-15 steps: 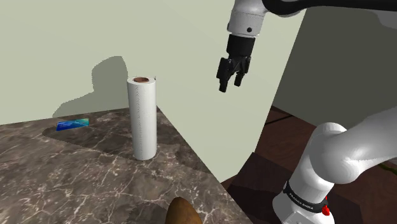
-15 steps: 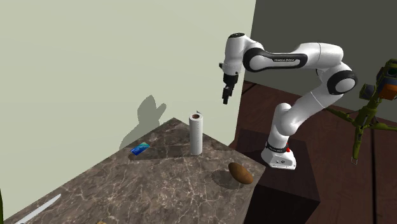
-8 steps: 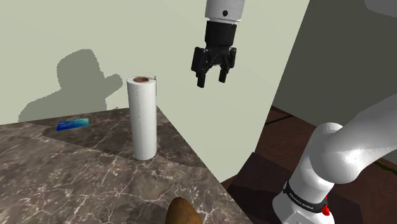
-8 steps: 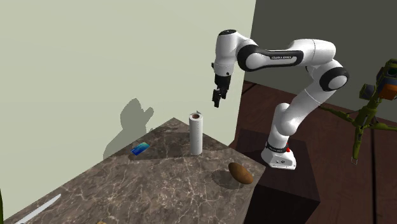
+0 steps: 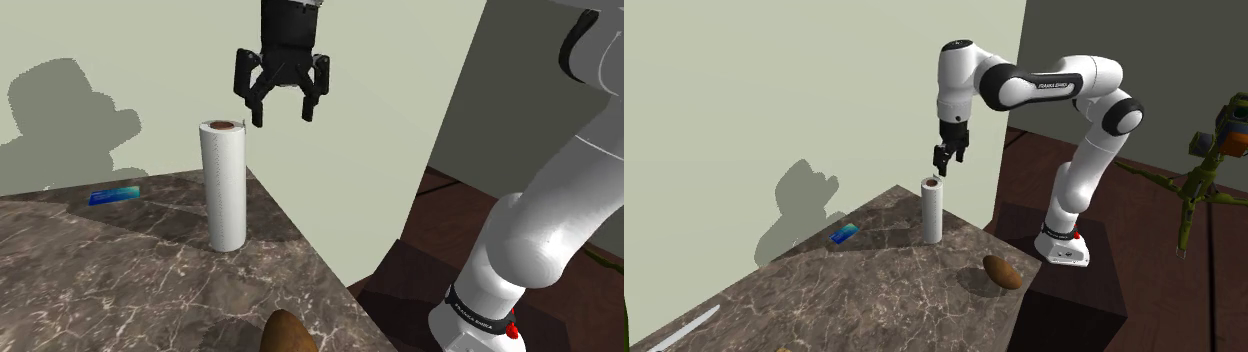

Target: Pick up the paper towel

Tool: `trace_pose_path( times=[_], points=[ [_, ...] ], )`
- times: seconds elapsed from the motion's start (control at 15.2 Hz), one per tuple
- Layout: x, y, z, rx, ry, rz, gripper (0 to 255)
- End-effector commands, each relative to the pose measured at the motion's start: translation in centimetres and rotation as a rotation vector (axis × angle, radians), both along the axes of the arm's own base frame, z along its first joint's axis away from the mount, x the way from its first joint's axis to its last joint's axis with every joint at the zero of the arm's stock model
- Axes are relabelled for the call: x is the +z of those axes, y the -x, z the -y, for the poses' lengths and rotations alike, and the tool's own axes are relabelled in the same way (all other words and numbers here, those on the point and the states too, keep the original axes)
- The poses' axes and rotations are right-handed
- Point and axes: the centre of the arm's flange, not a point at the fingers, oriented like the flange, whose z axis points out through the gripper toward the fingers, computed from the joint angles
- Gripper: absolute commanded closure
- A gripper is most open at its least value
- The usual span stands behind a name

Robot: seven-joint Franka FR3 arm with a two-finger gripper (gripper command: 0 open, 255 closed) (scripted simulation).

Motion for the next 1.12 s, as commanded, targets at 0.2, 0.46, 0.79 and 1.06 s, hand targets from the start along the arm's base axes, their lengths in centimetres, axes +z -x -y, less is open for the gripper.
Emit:
trace_pose_path(
  times=[0.2,0.46,0.79,1.06],
  points=[
    [1.7,-2.8,-5.7,-0.071,-0.006,-0.002,0],
    [1.9,-4.3,-8.3,-0.103,-0.008,-0.003,0],
    [-0.7,-4.3,-8.3,-0.103,-0.008,-0.003,0],
    [-1.5,-4.4,-8.3,-0.103,-0.008,-0.003,255]
  ],
)
